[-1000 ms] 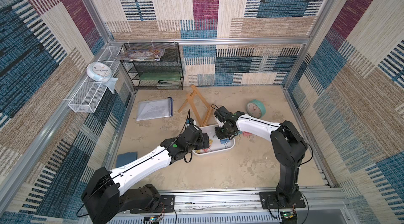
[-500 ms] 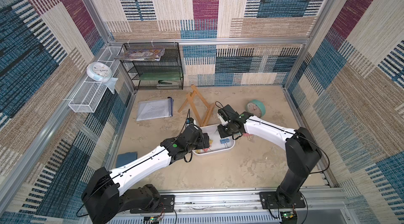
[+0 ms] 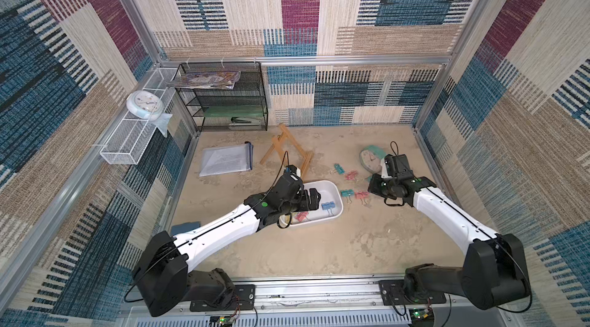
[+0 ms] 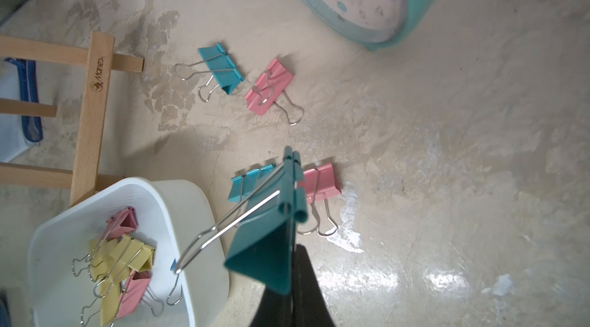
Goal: Take out the binder clips from the storage box
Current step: Place the binder clip at the center of the board.
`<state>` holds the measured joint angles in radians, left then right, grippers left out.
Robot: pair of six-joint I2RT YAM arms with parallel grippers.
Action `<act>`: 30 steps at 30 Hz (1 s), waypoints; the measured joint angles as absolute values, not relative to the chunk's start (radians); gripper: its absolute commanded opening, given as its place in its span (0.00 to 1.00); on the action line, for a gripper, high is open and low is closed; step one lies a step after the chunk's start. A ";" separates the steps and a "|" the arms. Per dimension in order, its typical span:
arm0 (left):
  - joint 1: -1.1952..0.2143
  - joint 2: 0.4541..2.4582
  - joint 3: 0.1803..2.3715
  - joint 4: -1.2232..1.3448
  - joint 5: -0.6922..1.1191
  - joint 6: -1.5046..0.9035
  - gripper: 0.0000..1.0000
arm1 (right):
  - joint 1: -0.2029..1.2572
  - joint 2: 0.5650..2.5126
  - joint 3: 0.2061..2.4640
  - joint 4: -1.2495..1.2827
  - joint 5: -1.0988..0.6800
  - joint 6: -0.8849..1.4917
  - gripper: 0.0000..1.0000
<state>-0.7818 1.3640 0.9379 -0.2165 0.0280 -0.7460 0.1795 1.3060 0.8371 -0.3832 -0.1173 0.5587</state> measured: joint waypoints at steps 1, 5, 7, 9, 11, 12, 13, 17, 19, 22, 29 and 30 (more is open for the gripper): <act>-0.786 1.374 0.945 -0.212 0.037 -0.744 0.99 | 0.142 1.308 0.811 -0.355 -0.162 0.576 0.00; -0.795 1.398 0.962 -0.200 0.062 -0.744 0.99 | 0.021 1.354 0.750 -0.231 -0.309 0.639 0.00; -0.800 1.405 0.963 -0.195 0.062 -0.745 0.99 | -0.017 1.398 0.741 -0.169 -0.376 0.661 0.00; -0.802 1.408 0.963 -0.195 0.068 -0.745 0.99 | -0.049 1.450 0.745 -0.124 -0.437 0.667 0.00; -0.802 1.409 0.963 -0.195 0.071 -0.745 0.99 | -0.072 1.496 0.745 -0.081 -0.485 0.672 0.00; -0.803 1.409 0.963 -0.195 0.072 -0.746 0.99 | -0.083 1.519 0.745 -0.066 -0.506 0.674 0.00; -0.803 1.409 0.963 -0.194 0.072 -0.748 0.99 | -0.093 1.540 0.744 -0.052 -0.524 0.675 0.00; -0.804 1.411 0.964 -0.194 0.080 -0.749 0.99 | -0.108 1.606 0.746 -0.013 -0.587 0.670 0.00; -0.805 1.415 0.968 -0.194 0.082 -0.752 0.99 | -0.108 1.633 0.751 -0.004 -0.606 0.664 0.00; -0.805 1.420 0.971 -0.192 0.083 -0.752 0.99 | -0.115 1.672 0.763 0.003 -0.623 0.652 0.00; -0.808 1.423 0.971 -0.192 0.083 -0.756 0.99 | -0.132 1.750 0.799 0.022 -0.659 0.614 0.00; -0.808 1.423 0.971 -0.192 0.083 -0.756 0.99 | -0.132 1.753 0.799 0.024 -0.663 0.609 0.01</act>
<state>-0.8078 1.4231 0.9714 -0.1925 0.0830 -0.7559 -0.1318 1.7531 0.7994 0.0238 -0.6632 0.6094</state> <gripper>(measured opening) 0.988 0.067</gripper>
